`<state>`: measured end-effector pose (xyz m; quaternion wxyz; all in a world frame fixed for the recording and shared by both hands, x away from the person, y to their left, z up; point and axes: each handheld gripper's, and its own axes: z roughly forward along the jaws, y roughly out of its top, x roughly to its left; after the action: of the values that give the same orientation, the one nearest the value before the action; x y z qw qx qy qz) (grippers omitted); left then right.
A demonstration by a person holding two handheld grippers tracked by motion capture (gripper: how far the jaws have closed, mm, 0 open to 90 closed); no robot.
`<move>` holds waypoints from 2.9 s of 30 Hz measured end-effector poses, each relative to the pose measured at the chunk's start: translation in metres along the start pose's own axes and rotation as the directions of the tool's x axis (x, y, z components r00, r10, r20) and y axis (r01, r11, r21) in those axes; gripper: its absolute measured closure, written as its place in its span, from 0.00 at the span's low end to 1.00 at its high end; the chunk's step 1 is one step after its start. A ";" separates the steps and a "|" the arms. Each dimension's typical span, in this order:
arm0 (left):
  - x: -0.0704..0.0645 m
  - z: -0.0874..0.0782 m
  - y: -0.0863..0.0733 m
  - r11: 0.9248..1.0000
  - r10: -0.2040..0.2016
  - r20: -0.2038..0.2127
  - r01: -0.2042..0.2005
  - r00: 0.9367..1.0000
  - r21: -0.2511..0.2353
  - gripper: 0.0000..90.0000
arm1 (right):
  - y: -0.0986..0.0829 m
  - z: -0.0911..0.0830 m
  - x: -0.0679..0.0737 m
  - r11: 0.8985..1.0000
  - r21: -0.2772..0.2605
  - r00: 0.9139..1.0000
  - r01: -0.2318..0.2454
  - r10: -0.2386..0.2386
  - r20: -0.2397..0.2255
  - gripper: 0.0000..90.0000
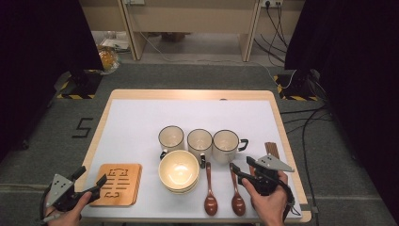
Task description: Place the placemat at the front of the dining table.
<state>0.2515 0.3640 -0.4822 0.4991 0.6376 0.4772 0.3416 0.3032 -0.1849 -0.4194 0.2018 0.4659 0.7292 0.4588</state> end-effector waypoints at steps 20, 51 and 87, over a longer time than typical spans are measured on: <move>0.006 0.001 -0.004 0.998 -0.032 0.013 0.032 0.999 0.048 0.16 | 0.024 0.023 0.043 0.998 -0.008 0.994 0.057 -0.058 -0.089 0.41; 0.004 0.004 -0.006 0.995 -0.029 0.047 0.024 0.998 0.096 0.16 | 0.049 0.080 0.161 0.982 0.000 0.940 0.187 -0.179 -0.290 0.41; 0.012 0.005 -0.007 0.993 -0.040 0.039 0.036 0.998 0.111 0.16 | 0.038 0.126 0.251 0.946 0.027 0.876 0.322 -0.287 -0.387 0.41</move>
<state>0.2582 0.3743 -0.4908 0.4790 0.6619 0.4972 0.2921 0.2913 0.0981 -0.4163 0.1057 0.2566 0.8386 0.4688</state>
